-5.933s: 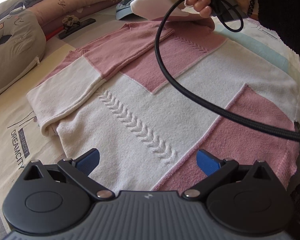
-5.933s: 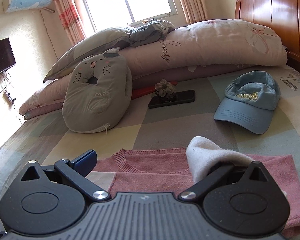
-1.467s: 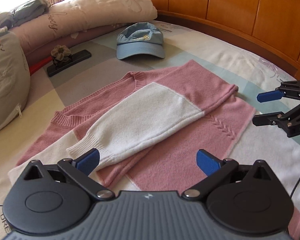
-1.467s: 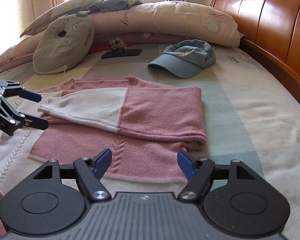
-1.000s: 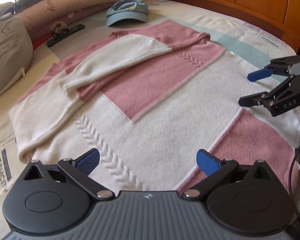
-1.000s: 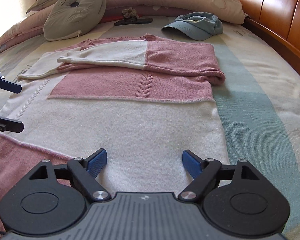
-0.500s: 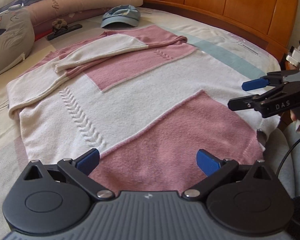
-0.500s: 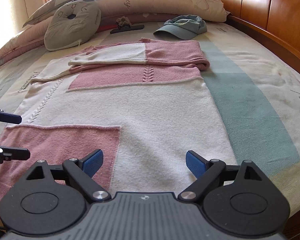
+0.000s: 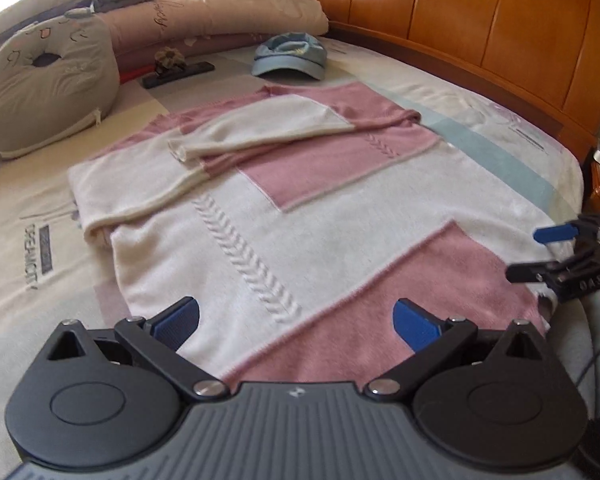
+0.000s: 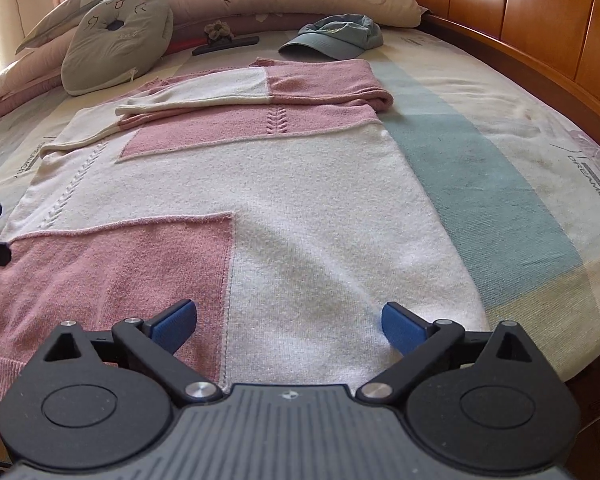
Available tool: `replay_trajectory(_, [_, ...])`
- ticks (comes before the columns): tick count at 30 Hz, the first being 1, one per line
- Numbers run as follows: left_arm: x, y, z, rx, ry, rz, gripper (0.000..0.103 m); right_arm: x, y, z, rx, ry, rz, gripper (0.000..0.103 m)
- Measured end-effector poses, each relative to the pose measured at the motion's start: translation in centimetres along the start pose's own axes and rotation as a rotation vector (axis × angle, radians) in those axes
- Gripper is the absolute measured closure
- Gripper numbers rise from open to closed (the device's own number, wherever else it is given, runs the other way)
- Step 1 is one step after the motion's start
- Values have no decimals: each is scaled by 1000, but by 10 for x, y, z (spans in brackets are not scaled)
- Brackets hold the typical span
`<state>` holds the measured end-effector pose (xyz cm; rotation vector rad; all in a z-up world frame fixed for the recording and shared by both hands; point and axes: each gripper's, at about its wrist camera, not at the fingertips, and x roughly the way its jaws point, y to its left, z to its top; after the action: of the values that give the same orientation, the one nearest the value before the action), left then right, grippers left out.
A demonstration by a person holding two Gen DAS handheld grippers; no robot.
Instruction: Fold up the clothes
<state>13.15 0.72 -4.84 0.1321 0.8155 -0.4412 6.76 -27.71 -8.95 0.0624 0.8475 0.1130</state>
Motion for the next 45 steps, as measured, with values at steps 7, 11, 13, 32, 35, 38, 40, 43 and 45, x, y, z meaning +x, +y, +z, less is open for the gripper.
replay_trajectory(7, [57,64,42,-207,-9,-26,1,4,-4,14,59,-16,78,2])
replay_trajectory(11, [85,87,39,-288,36,10,1,10,-3,18,44,-8,81,2])
replay_trajectory(13, [90,92,34,-284,41,19,1,11,-4,18,41,-5,74,2])
replay_trajectory(32, [42,-17,-13,-25,106,-46,1,18,8,9,-33,-4,56,0])
replay_trajectory(35, [35,-28,-30,17,95,11,1,18,6,7,-31,-15,64,0])
replay_trajectory(38, [19,-36,-35,33,88,38,1,19,6,3,-53,-28,63,0])
replay_trajectory(40, [8,-42,-38,37,65,44,1,19,9,1,-73,-35,55,0])
replay_trajectory(43, [-2,-53,-43,63,38,49,1,19,9,0,-73,-45,50,0])
replay_trajectory(45, [0,-60,-49,89,49,56,1,19,10,0,-73,-48,49,0])
